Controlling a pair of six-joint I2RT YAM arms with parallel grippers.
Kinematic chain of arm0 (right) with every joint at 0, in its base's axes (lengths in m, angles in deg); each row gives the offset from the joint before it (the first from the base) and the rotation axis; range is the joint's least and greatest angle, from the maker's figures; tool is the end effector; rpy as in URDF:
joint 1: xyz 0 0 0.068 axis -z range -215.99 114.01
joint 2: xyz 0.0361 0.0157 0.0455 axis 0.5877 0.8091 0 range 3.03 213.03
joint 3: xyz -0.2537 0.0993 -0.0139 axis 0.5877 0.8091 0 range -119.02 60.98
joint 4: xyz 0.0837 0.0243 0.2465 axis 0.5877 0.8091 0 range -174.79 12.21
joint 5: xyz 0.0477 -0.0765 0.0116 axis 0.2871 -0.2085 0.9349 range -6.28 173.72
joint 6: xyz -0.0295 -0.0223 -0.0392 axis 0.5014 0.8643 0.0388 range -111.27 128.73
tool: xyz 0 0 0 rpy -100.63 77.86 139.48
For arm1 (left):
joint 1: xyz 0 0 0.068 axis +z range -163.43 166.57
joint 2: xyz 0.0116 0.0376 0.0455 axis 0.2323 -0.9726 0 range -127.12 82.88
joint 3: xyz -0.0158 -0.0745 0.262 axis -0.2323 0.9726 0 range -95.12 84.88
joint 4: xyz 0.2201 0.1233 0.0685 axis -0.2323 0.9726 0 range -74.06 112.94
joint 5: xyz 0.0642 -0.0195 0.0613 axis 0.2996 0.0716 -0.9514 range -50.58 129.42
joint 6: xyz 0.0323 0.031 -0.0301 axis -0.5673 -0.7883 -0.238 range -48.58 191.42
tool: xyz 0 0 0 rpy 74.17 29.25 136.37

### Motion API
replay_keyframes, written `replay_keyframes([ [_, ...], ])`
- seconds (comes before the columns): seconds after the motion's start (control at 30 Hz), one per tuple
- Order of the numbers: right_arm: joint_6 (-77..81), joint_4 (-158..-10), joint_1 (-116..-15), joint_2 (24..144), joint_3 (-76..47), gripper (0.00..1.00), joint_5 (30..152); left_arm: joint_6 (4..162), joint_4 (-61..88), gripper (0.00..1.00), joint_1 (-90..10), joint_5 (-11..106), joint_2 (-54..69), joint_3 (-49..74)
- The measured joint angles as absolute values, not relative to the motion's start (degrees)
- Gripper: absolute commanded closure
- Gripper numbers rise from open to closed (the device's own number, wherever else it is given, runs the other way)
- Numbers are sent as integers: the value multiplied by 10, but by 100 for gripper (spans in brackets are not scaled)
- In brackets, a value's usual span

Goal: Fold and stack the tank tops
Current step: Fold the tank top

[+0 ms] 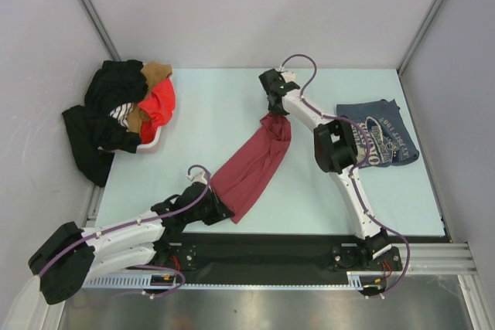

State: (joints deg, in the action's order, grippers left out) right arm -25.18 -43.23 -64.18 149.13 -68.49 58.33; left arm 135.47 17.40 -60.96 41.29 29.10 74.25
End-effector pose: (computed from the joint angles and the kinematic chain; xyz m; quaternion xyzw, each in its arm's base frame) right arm 0.4893 0.2450 0.1579 0.1070 0.9340 -0.0432 0.3380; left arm 0.1084 -0.1201 0.1258 -0.1264 0.9138 -0.3275 0.2044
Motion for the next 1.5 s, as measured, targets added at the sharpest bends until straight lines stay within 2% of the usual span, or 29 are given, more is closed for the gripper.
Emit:
replay_keyframes([
  [0.03, -251, -428, -643, 1499, -699, 100, 582, 1355, 174, 100, -610, 413, 291, 742],
  [0.27, -227, -429, -626, 1507, -718, 100, 632, 1366, 142, 98, -622, 410, 276, 742],
  [0.47, -213, -498, -586, 1516, -718, 100, 734, 1406, 70, 99, -664, 378, 192, 724],
  [0.7, -245, -619, -508, 1582, -768, 100, 970, 1483, -65, 96, -759, 313, 10, 634],
  [0.83, -275, -675, -478, 1618, -789, 100, 1077, 1527, -171, 88, -804, 286, -91, 597],
  [0.93, -294, -708, -464, 1638, -801, 88, 1137, 1545, -207, 80, -814, 280, -142, 575],
  [0.97, -299, -720, -462, 1643, -802, 86, 1149, 1548, -212, 71, -817, 280, -152, 568],
  [1.03, -308, -740, -460, 1649, -802, 63, 1169, 1551, -210, 59, -824, 279, -159, 556],
  [1.07, -313, -750, -460, 1652, -803, 53, 1178, 1553, -207, 42, -827, 275, -159, 552],
  [1.1, -318, -760, -460, 1653, -806, 40, 1187, 1549, -202, 35, -830, 274, -157, 546],
  [1.13, -320, -768, -461, 1654, -810, 34, 1193, 1548, -195, 30, -833, 271, -154, 539],
  [1.17, -318, -775, -461, 1654, -812, 31, 1198, 1547, -181, 20, -836, 265, -144, 532],
  [1.27, -315, -782, -463, 1653, -818, 17, 1197, 1537, -107, 12, -846, 238, -95, 517],
  [1.4, -300, -773, -465, 1636, -806, 0, 1182, 1520, -24, 11, -852, 208, -21, 517],
  [1.5, -277, -733, -463, 1607, -787, 0, 1149, 1503, 34, 11, -852, 194, 33, 524],
])
